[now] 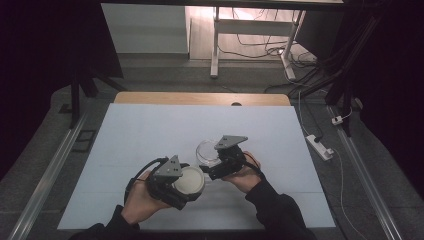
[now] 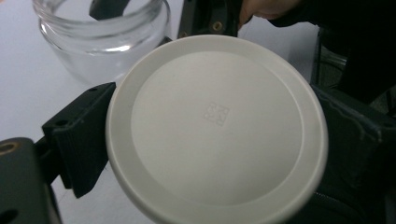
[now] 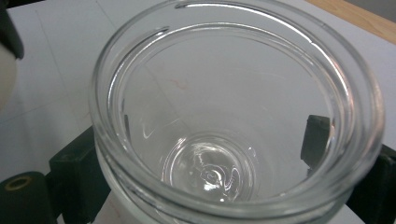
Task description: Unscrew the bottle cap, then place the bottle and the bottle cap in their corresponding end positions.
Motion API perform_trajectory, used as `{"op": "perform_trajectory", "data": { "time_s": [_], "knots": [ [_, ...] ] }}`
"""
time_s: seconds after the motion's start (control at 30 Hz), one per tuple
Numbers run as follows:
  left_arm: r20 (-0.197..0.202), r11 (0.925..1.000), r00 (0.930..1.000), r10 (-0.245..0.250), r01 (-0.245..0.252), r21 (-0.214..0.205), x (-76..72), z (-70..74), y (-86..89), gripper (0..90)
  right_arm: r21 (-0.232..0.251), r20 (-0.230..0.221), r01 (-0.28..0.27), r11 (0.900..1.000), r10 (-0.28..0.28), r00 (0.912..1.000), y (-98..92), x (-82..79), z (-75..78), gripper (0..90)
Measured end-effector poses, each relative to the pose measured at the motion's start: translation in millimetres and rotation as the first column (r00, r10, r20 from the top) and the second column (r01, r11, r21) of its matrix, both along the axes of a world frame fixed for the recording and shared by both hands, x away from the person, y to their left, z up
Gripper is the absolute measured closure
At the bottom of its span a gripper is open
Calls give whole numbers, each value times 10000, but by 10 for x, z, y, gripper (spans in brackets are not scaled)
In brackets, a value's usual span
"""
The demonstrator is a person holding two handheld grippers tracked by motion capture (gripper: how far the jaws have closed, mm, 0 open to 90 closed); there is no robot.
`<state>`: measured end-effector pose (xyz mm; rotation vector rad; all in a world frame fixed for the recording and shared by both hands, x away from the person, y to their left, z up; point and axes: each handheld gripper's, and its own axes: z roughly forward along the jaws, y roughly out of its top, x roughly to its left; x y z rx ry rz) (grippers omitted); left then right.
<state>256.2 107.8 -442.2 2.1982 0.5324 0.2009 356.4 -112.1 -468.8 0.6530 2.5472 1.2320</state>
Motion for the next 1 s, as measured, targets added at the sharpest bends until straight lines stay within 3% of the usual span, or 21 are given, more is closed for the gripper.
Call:
{"op": "perform_trajectory", "data": {
  "time_s": [1.0],
  "knots": [
    [-252,9996,9993,-279,278,-40,8,-293,-179,78,-22,0,408,9992,-408,9992,111,335,0,67]
  ]
}}
